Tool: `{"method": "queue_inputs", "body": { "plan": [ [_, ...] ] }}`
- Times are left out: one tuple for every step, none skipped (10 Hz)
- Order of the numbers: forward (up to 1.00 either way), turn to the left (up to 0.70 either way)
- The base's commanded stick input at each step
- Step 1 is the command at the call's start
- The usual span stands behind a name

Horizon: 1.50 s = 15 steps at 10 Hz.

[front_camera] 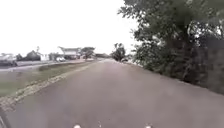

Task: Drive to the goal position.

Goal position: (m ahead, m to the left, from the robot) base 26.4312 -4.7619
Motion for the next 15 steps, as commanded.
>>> {"method": "queue_inputs", "body": {
  "plan": [
    [0.7, 0.01],
    [0.7, 0.0],
    [0.7, 0.0],
    [0.7, 0.0],
    [0.7, 0.0],
    [0.7, 0.07],
    [0.7, 0.35],
    [0.7, 0.35],
    [0.7, 0.33],
    [0.7, 0.2],
    [0.7, 0.05],
    [0.7, 0.0],
    [0.7, 0.0],
    [0.7, 0.0],
    [0.7, 0.0]
  ]
}}
